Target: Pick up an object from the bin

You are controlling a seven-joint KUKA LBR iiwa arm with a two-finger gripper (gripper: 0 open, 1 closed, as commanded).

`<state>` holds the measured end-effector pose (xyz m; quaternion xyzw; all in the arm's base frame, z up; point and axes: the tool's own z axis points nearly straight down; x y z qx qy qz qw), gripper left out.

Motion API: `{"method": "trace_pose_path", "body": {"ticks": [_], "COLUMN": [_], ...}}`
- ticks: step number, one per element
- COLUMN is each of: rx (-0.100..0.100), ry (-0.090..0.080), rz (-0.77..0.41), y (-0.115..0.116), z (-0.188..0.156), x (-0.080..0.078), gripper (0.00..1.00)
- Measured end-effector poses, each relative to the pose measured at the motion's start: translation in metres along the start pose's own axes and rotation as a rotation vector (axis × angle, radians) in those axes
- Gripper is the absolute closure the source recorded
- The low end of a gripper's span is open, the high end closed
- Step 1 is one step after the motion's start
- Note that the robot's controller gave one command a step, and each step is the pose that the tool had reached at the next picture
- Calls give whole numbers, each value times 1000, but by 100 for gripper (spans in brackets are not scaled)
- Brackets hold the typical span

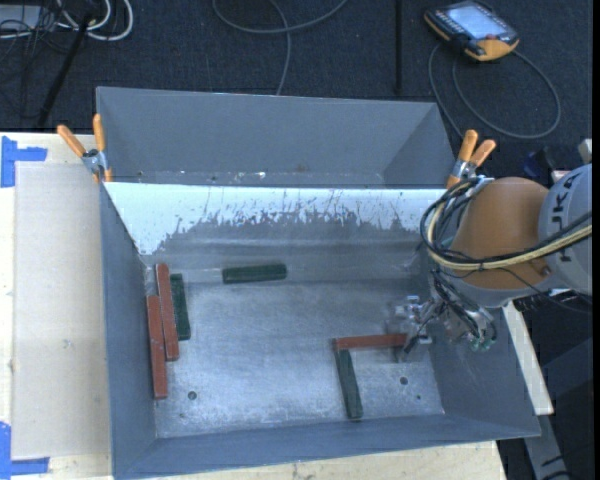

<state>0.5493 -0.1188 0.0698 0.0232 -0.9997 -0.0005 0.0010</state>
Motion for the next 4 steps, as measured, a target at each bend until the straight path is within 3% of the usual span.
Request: {"method": "trace_pose_path", "body": {"ticks": [1, 2, 3, 4], "rx": [3, 0, 0, -3], "ry": [-6, -3, -3, 5], "rz": [-230, -255, -254, -387], "y": [1, -3, -3, -3], "z": [-23, -129, -129, -153], "x": [-14, -4, -4, -3], "gripper": [100, 100, 100, 100]}}
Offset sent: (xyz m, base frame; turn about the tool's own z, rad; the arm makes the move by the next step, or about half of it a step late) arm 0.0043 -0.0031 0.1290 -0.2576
